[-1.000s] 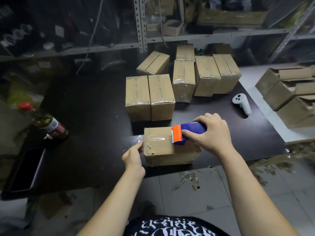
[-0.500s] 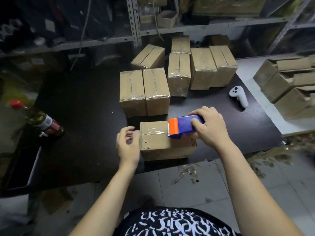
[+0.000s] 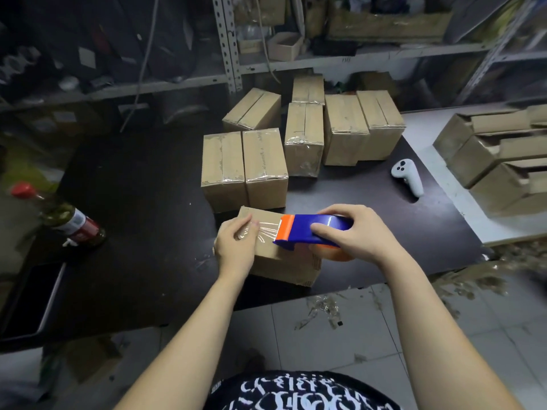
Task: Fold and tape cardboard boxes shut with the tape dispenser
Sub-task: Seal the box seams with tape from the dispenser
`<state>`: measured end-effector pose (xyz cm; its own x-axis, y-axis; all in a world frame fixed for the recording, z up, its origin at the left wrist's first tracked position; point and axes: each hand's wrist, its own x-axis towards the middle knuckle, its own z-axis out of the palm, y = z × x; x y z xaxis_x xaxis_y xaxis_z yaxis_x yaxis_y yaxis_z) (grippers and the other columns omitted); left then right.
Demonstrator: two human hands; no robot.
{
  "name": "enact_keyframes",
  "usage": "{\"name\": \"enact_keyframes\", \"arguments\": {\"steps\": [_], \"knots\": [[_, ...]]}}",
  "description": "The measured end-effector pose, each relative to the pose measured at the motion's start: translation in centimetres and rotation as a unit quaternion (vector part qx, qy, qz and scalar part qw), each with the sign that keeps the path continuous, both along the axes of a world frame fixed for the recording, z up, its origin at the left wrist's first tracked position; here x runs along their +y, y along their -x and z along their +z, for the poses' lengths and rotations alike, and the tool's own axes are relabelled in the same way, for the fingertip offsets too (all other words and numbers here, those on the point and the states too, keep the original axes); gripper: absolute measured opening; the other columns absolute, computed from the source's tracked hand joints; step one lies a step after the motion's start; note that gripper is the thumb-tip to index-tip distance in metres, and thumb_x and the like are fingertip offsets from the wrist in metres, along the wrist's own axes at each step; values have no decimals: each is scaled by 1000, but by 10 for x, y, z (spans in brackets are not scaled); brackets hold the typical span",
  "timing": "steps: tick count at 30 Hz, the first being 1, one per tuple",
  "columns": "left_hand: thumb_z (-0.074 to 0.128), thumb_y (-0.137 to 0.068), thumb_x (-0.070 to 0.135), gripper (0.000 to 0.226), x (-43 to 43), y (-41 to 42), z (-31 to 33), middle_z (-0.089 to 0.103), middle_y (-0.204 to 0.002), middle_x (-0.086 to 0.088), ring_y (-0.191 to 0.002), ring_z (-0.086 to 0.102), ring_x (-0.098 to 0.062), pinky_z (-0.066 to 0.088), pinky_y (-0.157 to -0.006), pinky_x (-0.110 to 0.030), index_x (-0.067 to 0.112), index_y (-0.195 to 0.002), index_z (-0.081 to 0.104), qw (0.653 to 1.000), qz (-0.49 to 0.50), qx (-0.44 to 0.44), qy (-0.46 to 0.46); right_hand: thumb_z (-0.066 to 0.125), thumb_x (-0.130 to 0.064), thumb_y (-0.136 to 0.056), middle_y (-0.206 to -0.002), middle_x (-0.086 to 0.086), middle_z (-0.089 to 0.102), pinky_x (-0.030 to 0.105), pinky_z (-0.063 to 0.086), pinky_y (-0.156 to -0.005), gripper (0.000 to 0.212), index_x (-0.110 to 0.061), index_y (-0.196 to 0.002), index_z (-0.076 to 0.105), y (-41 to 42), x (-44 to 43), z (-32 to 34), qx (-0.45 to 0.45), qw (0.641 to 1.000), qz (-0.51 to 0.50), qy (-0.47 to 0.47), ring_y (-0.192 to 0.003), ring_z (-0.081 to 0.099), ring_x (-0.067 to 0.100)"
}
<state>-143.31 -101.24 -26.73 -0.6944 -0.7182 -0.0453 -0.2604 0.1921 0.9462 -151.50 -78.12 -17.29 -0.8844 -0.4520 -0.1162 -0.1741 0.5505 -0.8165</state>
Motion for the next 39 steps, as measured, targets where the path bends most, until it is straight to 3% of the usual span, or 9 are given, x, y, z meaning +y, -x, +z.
{"name": "enact_keyframes", "arguments": {"steps": [5,10,16,19,22,30,33,35,39], "knots": [[78,-89,31,27,-22,17,2,71,-111,11,-104,65,-3,52,-94,-23,25,-115,78,996,-76,-18,32,81,-43,-82,-94,-17,76,27,58,-79,22,-31,-100,78,1,5,-5,-3,1000,2,4,-88,70,4],[78,-89,30,27,-23,19,3,71,-111,12,-104,65,-1,52,-94,-23,25,-115,78,995,-90,-16,47,82,-37,-81,-88,-15,75,21,57,-69,15,-30,-94,78,-2,19,-8,-12,999,-37,27,-82,70,6],[77,-90,32,26,-23,18,7,71,-108,15,-103,63,2,49,-91,-18,29,-116,77,993,-109,-20,46,84,-26,-76,-92,-1,77,39,65,-68,19,-23,-95,80,-13,48,-14,-90,988,-68,102,-85,76,24],[77,-90,30,26,-22,18,7,72,-107,14,-104,64,0,48,-91,-16,29,-116,77,993,-113,-19,37,83,-12,-81,-93,4,77,29,62,-62,13,-19,-92,81,-16,80,-14,-106,979,-106,138,-81,76,21],[77,-90,26,28,-21,20,9,72,-110,10,-105,64,0,46,-90,-13,24,-118,77,991,-124,-13,44,82,-6,-83,-89,1,77,14,54,-60,17,-19,-92,80,-28,101,-20,-91,984,-87,127,-74,73,7],[78,-90,25,28,-19,19,12,73,-111,10,-107,64,-2,49,-93,-18,24,-118,77,992,-127,-11,24,82,-1,-82,-88,-1,78,14,55,-62,20,-17,-95,80,-37,125,-46,-102,976,-106,158,-75,72,5],[78,-90,26,27,-21,19,12,73,-111,10,-108,65,-2,50,-100,-26,25,-117,77,991,-132,-20,24,82,-1,-83,-93,0,78,19,58,-63,22,-17,-97,81,-39,126,-53,-115,974,-108,164,-82,73,10],[78,-89,27,27,-23,20,12,74,-110,10,-110,65,-3,51,-103,-30,26,-116,77,990,-135,-24,25,81,3,-83,-96,6,77,32,63,-66,21,-13,-97,81,-39,134,-61,-142,962,-127,197,-88,75,21],[78,-90,28,28,-22,23,14,73,-110,11,-110,64,-3,50,-102,-30,26,-118,77,989,-136,-35,38,81,2,-83,-96,12,77,42,64,-70,20,-16,-92,82,-45,140,-80,-165,954,-153,196,-87,76,28]]}}
